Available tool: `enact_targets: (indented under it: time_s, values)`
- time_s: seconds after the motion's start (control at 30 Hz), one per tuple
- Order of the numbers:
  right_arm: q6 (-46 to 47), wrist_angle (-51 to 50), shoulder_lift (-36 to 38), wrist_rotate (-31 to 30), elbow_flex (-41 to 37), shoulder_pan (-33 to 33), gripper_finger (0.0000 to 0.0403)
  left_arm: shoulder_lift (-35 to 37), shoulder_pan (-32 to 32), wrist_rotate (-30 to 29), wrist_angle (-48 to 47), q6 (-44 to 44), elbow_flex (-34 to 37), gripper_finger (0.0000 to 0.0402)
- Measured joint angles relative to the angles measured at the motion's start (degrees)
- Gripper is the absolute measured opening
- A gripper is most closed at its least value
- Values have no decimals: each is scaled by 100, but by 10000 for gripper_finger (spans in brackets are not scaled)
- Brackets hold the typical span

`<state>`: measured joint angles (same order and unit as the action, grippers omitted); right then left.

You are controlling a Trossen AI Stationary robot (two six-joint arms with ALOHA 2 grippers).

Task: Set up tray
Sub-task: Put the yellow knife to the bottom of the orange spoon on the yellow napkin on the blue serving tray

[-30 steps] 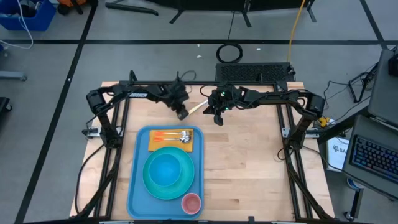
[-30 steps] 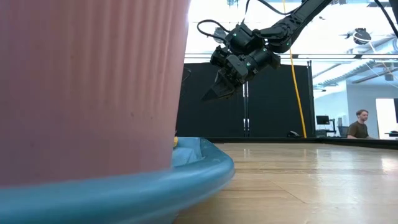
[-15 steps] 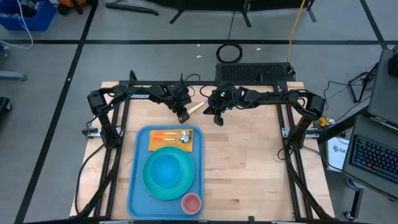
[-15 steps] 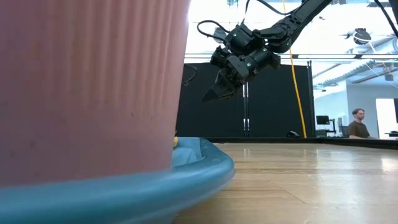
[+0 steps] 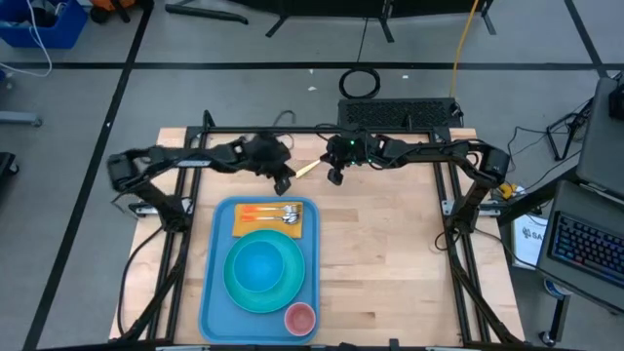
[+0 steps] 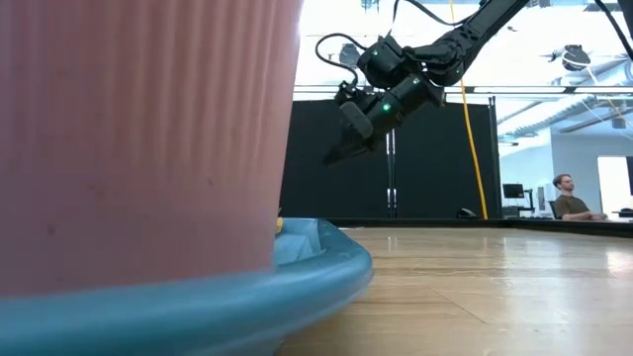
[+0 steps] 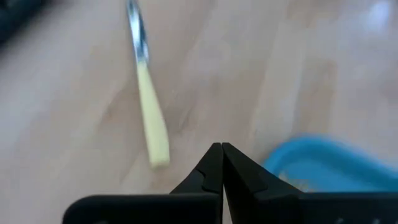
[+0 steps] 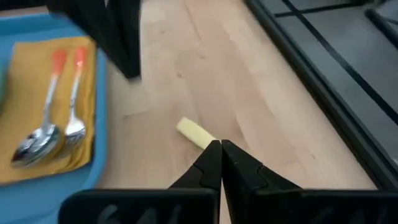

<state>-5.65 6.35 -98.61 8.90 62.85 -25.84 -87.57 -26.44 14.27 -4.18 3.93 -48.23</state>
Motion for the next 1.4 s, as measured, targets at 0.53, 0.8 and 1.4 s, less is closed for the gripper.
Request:
enact_targets:
  time_s: [0.53, 0.8, 1.4]
  values:
    - [-1045, -862, -5, 1674, 336, -265, 8, 2424, 296, -423, 1705, 552, 2093, 3]
    - [-1359, -1055, -207, 1460, 693, -265, 80, 2437, 409, -423, 2210, 847, 2476, 14]
    - [-2221, -2503, -1853, 778, 2380, -313, 135, 2437, 468, -395, 2231, 797, 2479, 9]
